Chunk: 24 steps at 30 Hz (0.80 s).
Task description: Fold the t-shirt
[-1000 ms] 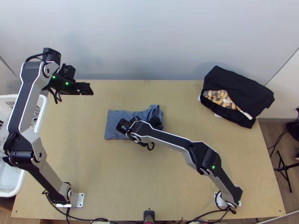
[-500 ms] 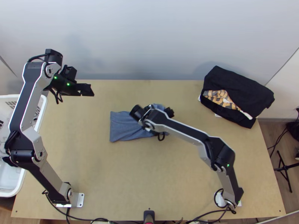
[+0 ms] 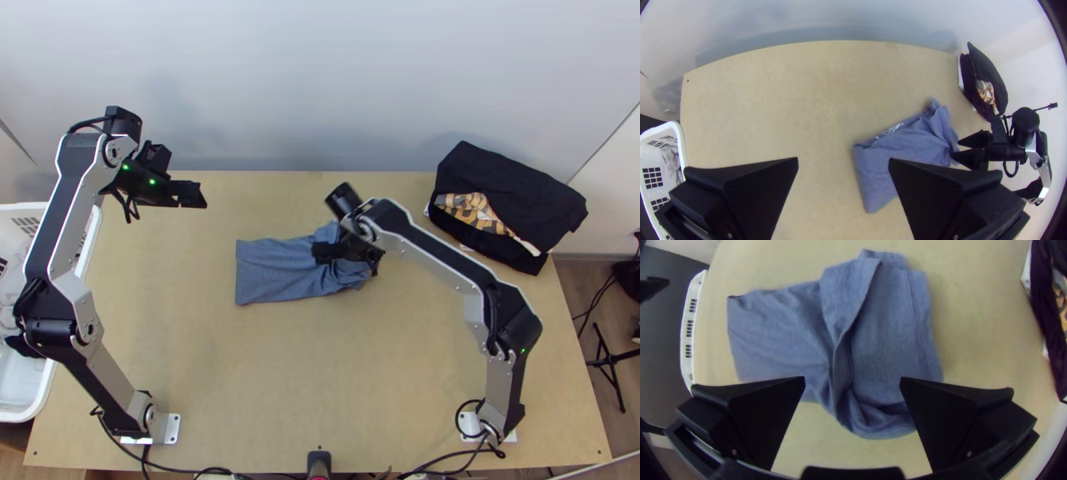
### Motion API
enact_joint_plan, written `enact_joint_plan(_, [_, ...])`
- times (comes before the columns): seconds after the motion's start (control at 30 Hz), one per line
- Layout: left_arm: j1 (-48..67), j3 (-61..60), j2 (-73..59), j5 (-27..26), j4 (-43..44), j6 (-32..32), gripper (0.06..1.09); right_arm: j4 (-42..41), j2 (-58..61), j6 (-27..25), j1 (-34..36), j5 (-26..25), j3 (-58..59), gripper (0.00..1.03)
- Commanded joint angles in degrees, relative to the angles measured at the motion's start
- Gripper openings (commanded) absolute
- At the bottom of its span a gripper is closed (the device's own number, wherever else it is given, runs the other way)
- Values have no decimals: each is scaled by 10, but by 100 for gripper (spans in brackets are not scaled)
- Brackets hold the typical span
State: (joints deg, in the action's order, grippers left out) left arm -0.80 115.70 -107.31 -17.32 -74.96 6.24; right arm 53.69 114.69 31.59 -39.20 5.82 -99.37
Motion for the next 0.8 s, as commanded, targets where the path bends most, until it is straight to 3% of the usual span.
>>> enact_joint_plan(0.0, [1, 1, 0, 6, 0, 0, 104, -22, -9, 35, 63, 141, 23, 99])
enact_joint_plan(0.27, [2, 1, 5, 14, -2, -2, 104, -69, -3, 38, 88, 149, 27, 99])
enact_joint_plan(0.4, [6, 2, 5, 14, -2, -6, 104, -70, 14, 36, 83, 115, 14, 99])
enact_joint_plan(0.6, [6, 2, 5, 17, -2, -8, 104, -70, 33, 16, 77, 18, 18, 99])
enact_joint_plan(0.77, [6, 2, 3, 18, -2, -9, 104, -69, 38, -15, 86, -136, 37, 99])
